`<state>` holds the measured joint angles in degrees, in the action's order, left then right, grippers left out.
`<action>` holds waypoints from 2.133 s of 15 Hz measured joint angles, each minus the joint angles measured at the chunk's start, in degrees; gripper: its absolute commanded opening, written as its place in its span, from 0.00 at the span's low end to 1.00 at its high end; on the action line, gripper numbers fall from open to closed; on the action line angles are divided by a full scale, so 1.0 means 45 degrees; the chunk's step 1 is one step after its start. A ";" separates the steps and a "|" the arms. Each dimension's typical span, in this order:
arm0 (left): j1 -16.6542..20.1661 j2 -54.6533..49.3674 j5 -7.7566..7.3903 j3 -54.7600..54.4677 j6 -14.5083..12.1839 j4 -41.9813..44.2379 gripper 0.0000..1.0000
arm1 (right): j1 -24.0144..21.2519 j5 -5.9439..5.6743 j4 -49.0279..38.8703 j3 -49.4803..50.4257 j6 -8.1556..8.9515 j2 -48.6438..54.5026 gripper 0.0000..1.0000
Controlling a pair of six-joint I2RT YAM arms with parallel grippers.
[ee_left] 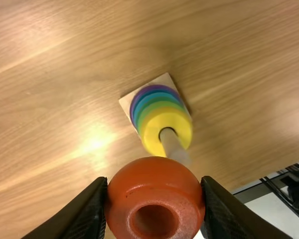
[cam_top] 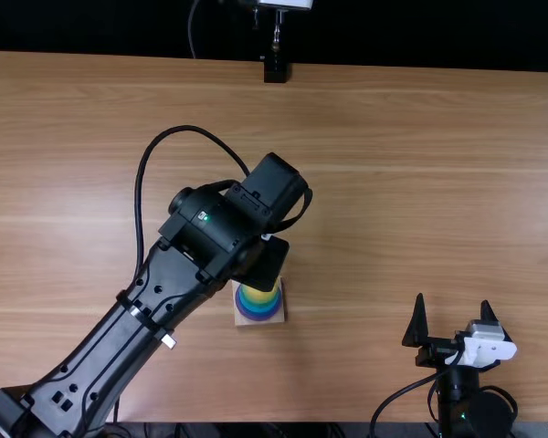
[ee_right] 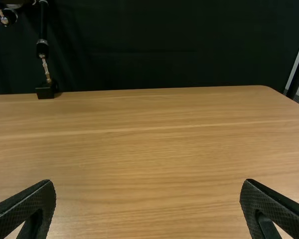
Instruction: Build the Hanoi tower: stack the rings onto the peg from bottom to top in this color order: purple, dark blue, light blue, dark green, light green, yellow, orange.
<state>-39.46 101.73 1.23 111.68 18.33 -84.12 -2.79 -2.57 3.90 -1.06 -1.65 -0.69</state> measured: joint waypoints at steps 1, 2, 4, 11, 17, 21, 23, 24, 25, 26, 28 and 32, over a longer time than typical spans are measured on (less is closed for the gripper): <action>-0.0078 0.0073 -0.0005 0.0000 0.0005 0.0005 0.00 | 0.0005 0.0010 0.0000 0.0000 0.0005 0.0000 1.00; -0.0092 0.0155 -0.0010 0.0000 0.0029 0.0010 0.00 | 0.0000 0.0005 0.0000 0.0000 0.0005 0.0000 1.00; -0.0238 0.0214 -0.0015 0.0000 0.0243 0.0005 0.00 | 0.0000 0.0005 -0.0005 0.0000 0.0005 0.0000 1.00; -0.0442 0.0738 -0.0044 -0.0005 0.0466 0.0015 0.00 | 0.0000 0.0005 -0.0005 0.0000 0.0005 0.0000 1.00; -0.0563 0.0738 -0.0039 -0.0583 0.0466 0.0029 0.00 | 0.0000 0.0010 0.0000 0.0000 0.0005 0.0000 1.00; -0.0568 0.0738 -0.0049 -0.0685 0.0476 0.0204 0.00 | 0.0000 0.0000 -0.0010 0.0000 0.0005 0.0000 1.00; -0.0568 0.0835 -0.0039 -0.0845 0.0500 0.0291 0.00 | 0.0000 0.0005 -0.0010 0.0000 0.0005 0.0000 1.00; -0.0563 0.0962 -0.0044 -0.0860 0.0510 0.0301 0.00 | 0.0000 0.0005 -0.0005 0.0000 0.0005 0.0000 1.00; -0.0568 0.1049 -0.0044 -0.0908 0.0520 0.0306 0.00 | 0.0000 0.0000 -0.0005 0.0000 0.0010 0.0000 1.00; -0.0563 0.1073 -0.0039 -0.0933 0.0539 0.0306 0.00 | 0.0000 0.0010 0.0000 0.0000 0.0005 0.0000 1.00; -0.0563 0.1137 -0.0053 -0.0928 0.0559 0.0306 0.25 | 0.0000 0.0005 -0.0005 0.0000 0.0005 0.0000 1.00; -0.0563 0.1311 -0.0471 -0.0933 0.0563 0.0301 1.00 | 0.0000 0.0000 0.0000 0.0000 0.0005 0.0000 1.00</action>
<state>-42.00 107.63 -0.89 107.48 20.86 -82.76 -2.79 -2.57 3.90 -1.06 -1.63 -0.69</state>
